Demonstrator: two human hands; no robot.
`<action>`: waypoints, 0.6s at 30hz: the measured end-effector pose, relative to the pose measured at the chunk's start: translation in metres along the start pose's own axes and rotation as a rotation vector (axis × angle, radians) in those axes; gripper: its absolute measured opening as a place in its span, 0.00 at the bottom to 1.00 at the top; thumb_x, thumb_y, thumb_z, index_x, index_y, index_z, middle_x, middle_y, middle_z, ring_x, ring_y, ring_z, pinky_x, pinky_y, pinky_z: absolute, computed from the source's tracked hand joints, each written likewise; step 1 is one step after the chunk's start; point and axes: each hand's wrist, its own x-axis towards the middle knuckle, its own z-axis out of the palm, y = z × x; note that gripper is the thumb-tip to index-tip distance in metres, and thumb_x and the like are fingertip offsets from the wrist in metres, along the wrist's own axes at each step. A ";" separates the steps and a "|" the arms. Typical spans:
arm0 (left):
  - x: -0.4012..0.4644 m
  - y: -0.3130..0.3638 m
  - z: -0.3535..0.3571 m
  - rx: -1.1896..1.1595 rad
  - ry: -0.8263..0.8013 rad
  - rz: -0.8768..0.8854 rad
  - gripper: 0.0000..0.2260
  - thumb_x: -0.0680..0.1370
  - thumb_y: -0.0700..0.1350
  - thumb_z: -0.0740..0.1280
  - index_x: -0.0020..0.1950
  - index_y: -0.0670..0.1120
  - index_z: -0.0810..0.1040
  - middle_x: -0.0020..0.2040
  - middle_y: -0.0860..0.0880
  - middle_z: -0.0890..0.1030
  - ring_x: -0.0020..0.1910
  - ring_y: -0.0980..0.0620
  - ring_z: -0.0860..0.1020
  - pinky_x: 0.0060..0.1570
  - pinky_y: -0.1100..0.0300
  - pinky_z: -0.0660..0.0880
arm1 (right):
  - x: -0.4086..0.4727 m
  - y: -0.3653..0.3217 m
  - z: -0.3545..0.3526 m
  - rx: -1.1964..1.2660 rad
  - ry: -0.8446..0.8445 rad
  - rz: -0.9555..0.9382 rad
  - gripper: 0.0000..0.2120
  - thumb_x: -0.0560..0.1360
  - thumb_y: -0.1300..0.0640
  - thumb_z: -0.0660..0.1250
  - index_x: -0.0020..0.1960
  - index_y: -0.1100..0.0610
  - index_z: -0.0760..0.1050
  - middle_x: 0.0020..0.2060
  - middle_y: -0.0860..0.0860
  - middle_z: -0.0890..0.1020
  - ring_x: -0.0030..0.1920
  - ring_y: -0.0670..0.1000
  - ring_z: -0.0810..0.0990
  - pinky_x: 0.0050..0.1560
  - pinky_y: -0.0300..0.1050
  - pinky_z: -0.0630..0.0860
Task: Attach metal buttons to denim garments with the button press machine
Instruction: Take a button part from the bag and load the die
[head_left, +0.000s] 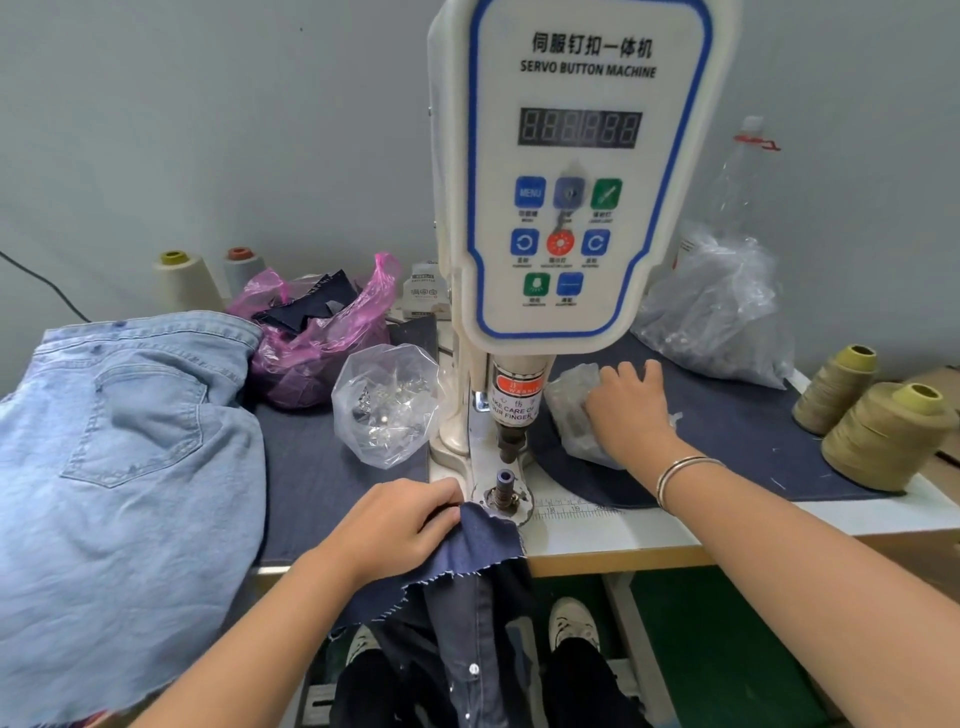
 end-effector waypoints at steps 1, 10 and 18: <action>0.000 -0.001 0.002 -0.008 0.016 0.002 0.07 0.77 0.53 0.57 0.41 0.53 0.65 0.31 0.57 0.69 0.34 0.55 0.65 0.36 0.54 0.68 | 0.000 0.001 0.001 0.003 -0.003 0.001 0.10 0.74 0.57 0.63 0.53 0.48 0.77 0.54 0.50 0.74 0.58 0.54 0.69 0.66 0.60 0.57; 0.003 -0.003 0.004 -0.141 0.034 -0.083 0.07 0.75 0.53 0.61 0.36 0.58 0.67 0.29 0.60 0.72 0.31 0.60 0.68 0.35 0.59 0.65 | -0.003 0.000 0.002 -0.002 -0.016 0.002 0.11 0.75 0.58 0.63 0.55 0.49 0.77 0.56 0.51 0.73 0.59 0.55 0.69 0.67 0.58 0.57; 0.005 -0.005 0.005 -0.168 0.037 -0.102 0.07 0.74 0.53 0.61 0.36 0.54 0.71 0.29 0.59 0.73 0.30 0.59 0.69 0.34 0.59 0.66 | -0.001 0.001 0.002 0.055 -0.058 0.012 0.13 0.74 0.57 0.65 0.59 0.48 0.75 0.59 0.51 0.71 0.61 0.54 0.68 0.65 0.61 0.59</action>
